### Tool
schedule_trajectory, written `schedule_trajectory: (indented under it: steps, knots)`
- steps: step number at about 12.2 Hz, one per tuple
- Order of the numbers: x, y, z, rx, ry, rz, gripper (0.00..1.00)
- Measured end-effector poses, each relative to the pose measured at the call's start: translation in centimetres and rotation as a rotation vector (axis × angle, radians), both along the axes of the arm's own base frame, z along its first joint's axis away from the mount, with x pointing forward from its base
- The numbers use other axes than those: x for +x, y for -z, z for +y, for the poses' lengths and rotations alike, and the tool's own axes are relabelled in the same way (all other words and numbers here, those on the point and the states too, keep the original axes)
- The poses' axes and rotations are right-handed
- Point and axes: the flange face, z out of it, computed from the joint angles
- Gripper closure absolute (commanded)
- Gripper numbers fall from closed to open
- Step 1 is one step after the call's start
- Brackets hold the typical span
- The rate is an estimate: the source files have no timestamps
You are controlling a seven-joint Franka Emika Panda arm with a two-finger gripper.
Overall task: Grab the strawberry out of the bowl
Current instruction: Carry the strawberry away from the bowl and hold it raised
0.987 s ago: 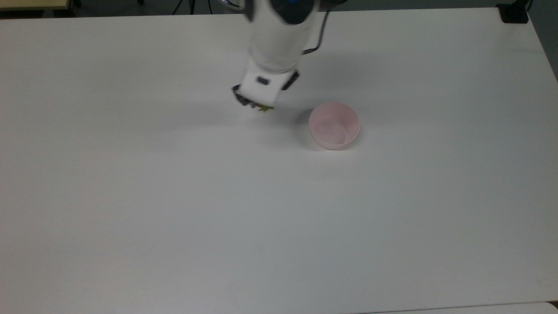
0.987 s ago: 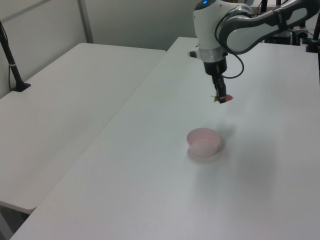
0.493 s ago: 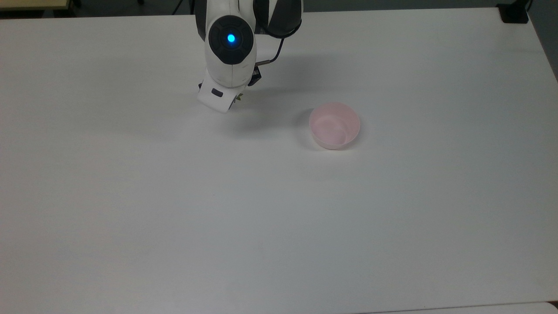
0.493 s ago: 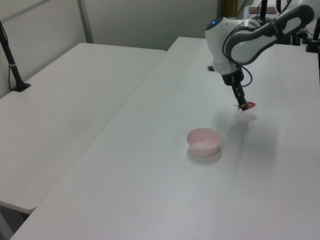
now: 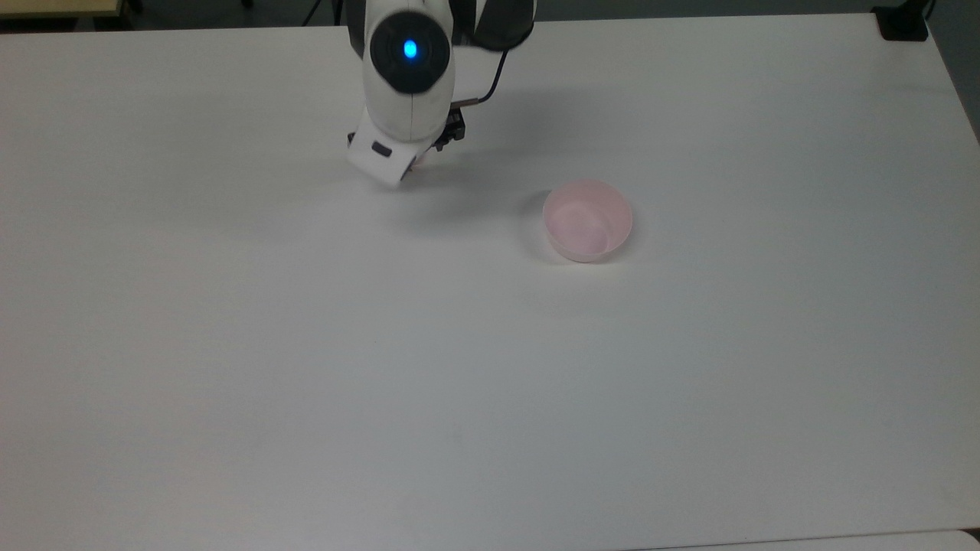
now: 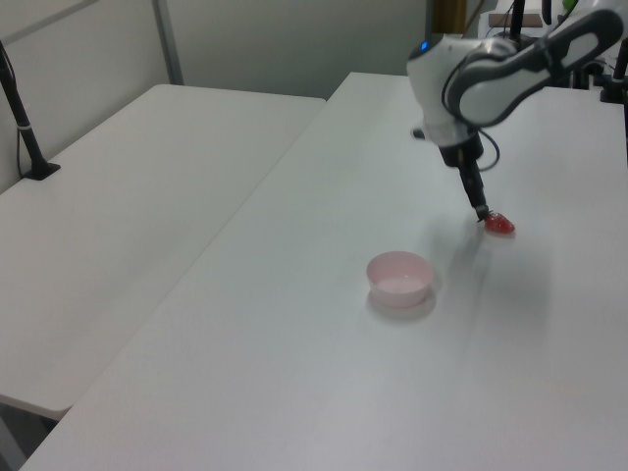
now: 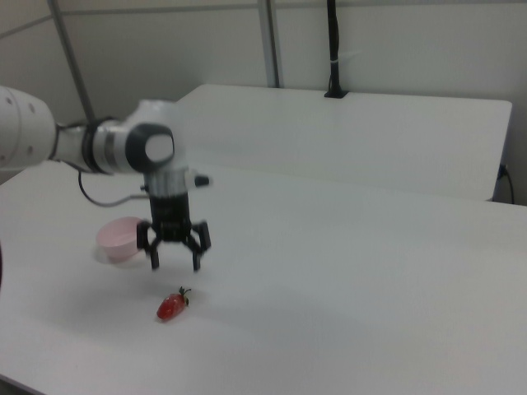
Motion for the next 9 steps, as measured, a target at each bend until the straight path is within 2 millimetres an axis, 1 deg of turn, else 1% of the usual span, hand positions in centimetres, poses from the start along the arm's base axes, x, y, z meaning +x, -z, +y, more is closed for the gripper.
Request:
schedule_trajectory:
  steps: [1, 2, 3, 4, 5, 6, 8, 9]
  knots:
    - [1.1, -4.5, 0.3, -0.010, 0.056, -0.101, 0.00]
    - [1.7, -9.7, 0.4, -0.009, 0.090, -0.201, 0.00]
    - [1.5, -14.3, 0.4, -0.005, 0.103, -0.271, 0.00]
    - [0.9, -17.5, 0.4, -0.003, 0.114, -0.309, 0.00]
    - [0.5, -19.3, 0.6, -0.007, 0.137, -0.321, 0.00]
    - [0.5, -19.9, 0.8, -0.014, 0.184, -0.333, 0.00]
    - [0.6, -19.9, 0.9, -0.031, 0.287, -0.345, 0.00]
    - [0.6, -20.0, 0.9, -0.035, 0.308, -0.348, 0.00]
